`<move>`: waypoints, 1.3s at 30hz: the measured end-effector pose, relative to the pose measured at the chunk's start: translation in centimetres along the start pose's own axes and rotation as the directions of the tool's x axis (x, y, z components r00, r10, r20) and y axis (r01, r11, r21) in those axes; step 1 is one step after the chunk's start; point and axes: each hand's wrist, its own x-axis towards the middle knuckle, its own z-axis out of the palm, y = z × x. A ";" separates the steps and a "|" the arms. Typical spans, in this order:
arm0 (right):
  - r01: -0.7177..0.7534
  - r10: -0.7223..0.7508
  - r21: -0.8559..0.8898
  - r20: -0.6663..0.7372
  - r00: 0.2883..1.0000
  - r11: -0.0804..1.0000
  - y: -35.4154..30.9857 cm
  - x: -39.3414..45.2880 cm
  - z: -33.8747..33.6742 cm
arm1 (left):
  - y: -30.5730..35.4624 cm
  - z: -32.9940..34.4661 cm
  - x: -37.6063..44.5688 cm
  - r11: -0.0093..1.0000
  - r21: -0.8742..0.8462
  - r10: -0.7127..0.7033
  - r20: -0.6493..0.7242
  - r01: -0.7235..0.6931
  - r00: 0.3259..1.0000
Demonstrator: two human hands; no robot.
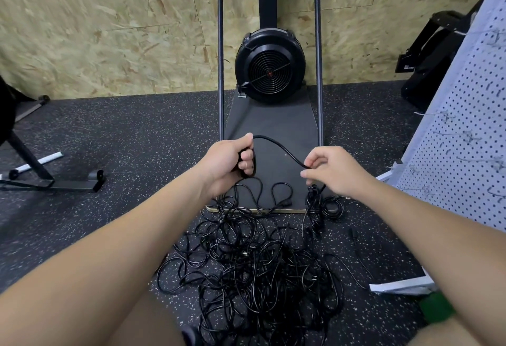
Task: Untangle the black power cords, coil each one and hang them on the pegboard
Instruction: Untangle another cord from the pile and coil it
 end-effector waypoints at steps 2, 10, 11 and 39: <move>0.045 -0.044 0.015 -0.084 0.995 0.999 -0.4 0.0 -0.3 | 0.0 -0.4 0.3 0.999 -0.046 -0.025 -0.041 0.023 0.999; 0.571 -0.541 -0.442 0.206 0.815 0.692 -4.0 -0.3 2.2 | 0.4 0.8 -0.2 0.988 -0.152 0.000 -0.029 -0.004 1.000; 0.616 -0.587 -0.426 0.216 0.780 0.662 -4.7 -0.5 2.5 | 0.4 1.1 -0.4 0.990 -0.143 0.016 0.014 -0.014 1.000; 0.061 -0.054 -0.022 0.233 0.971 0.998 -2.2 -0.4 2.7 | 0.1 1.5 -1.0 0.975 0.224 -0.059 0.235 0.006 0.970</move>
